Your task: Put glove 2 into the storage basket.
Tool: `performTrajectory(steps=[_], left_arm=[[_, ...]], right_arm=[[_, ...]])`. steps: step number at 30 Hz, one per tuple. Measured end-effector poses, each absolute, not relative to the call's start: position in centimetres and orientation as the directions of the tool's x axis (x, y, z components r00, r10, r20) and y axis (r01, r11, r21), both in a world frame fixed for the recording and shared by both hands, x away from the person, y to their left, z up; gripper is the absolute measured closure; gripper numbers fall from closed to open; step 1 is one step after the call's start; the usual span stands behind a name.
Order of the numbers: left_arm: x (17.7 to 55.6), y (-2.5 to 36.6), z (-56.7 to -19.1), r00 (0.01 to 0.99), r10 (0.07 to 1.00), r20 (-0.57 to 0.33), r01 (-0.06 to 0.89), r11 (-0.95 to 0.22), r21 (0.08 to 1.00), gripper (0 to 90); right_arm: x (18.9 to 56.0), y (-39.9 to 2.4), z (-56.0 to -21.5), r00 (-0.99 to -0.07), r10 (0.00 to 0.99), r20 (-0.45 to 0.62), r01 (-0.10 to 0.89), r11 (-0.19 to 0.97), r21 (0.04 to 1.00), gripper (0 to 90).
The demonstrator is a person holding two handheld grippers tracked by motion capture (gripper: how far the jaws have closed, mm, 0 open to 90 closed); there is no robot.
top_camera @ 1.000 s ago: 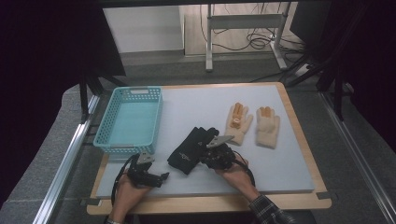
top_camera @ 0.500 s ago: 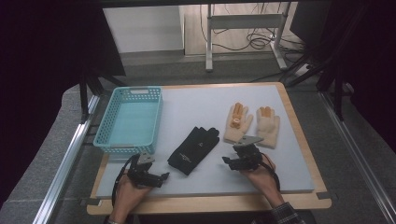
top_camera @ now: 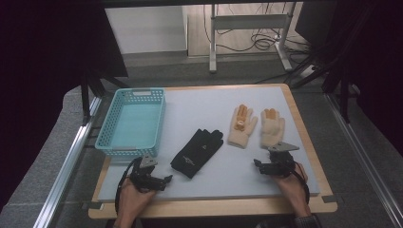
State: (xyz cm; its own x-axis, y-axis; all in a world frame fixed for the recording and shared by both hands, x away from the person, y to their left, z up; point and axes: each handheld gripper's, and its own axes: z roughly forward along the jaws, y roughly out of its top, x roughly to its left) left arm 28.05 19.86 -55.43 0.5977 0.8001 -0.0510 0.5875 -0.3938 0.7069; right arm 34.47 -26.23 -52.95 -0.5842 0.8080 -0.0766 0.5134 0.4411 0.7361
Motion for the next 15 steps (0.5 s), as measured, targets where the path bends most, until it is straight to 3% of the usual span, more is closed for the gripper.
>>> performTrajectory(steps=[15], left_arm=[[27.92,19.76,-55.37,0.590,0.806,-0.051,0.589,-0.387,0.710,3.8]], right_arm=[[34.67,-26.47,-53.11,-0.580,0.813,-0.052,0.527,0.423,0.737,20.5]])
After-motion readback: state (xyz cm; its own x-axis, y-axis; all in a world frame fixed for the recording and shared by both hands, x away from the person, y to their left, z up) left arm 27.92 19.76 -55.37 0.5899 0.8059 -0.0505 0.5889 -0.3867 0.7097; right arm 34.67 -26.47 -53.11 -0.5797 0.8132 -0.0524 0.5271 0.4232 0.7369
